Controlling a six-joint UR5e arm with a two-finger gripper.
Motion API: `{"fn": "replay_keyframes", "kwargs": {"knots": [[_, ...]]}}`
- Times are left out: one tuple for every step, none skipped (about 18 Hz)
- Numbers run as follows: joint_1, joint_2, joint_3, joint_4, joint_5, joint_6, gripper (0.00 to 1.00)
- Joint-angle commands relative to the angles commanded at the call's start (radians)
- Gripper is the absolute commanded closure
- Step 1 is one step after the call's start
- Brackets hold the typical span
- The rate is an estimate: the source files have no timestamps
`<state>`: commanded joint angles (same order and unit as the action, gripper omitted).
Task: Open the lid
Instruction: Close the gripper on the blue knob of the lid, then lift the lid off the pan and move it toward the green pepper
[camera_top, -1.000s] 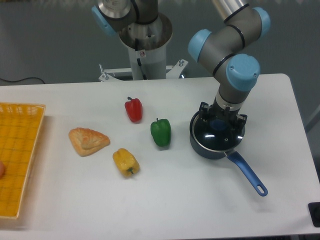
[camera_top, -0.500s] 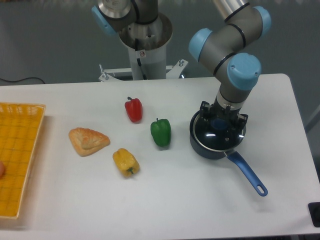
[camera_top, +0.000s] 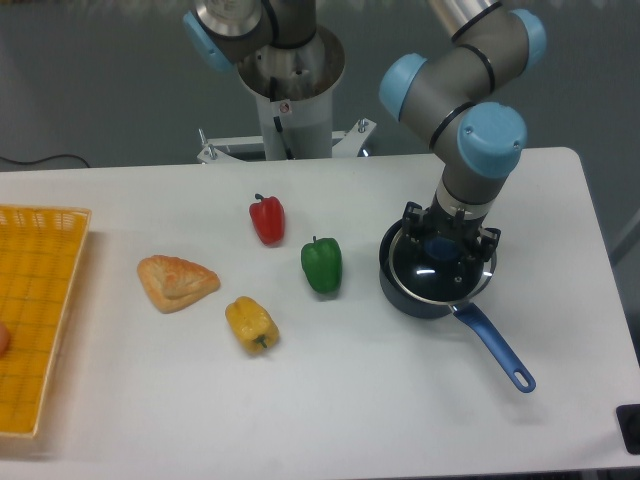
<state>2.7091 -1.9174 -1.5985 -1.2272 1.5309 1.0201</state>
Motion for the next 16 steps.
{"fn": "replay_keyframes", "kwargs": {"knots": [[-0.006, -0.003, 0.006, 0.0, -0.002, -0.005, 0.33], [-0.014, -0.008, 0.008, 0.001, -0.003, -0.008, 0.33], [-0.015, -0.011, 0.012, 0.002, -0.005, -0.011, 0.33], [-0.017, -0.011, 0.022, 0.0, -0.011, -0.023, 0.33], [-0.017, -0.014, 0.031, 0.0, -0.021, -0.034, 0.33], [-0.02, -0.015, 0.037, 0.0, -0.028, -0.037, 0.33], [-0.031, -0.022, 0.045, 0.0, -0.028, -0.04, 0.33], [-0.038, -0.028, 0.048, 0.001, -0.026, -0.048, 0.33], [-0.048, -0.037, 0.057, 0.003, -0.023, -0.063, 0.33], [-0.063, -0.052, 0.071, 0.005, -0.02, -0.071, 0.33], [-0.083, -0.061, 0.083, 0.006, -0.02, -0.075, 0.33], [-0.092, -0.069, 0.094, 0.008, -0.02, -0.087, 0.33], [-0.095, -0.072, 0.097, 0.008, -0.021, -0.107, 0.33], [-0.098, -0.074, 0.097, 0.009, -0.026, -0.123, 0.33], [-0.106, -0.075, 0.098, 0.009, -0.026, -0.127, 0.33], [-0.11, -0.077, 0.103, 0.009, -0.026, -0.127, 0.33]]}}
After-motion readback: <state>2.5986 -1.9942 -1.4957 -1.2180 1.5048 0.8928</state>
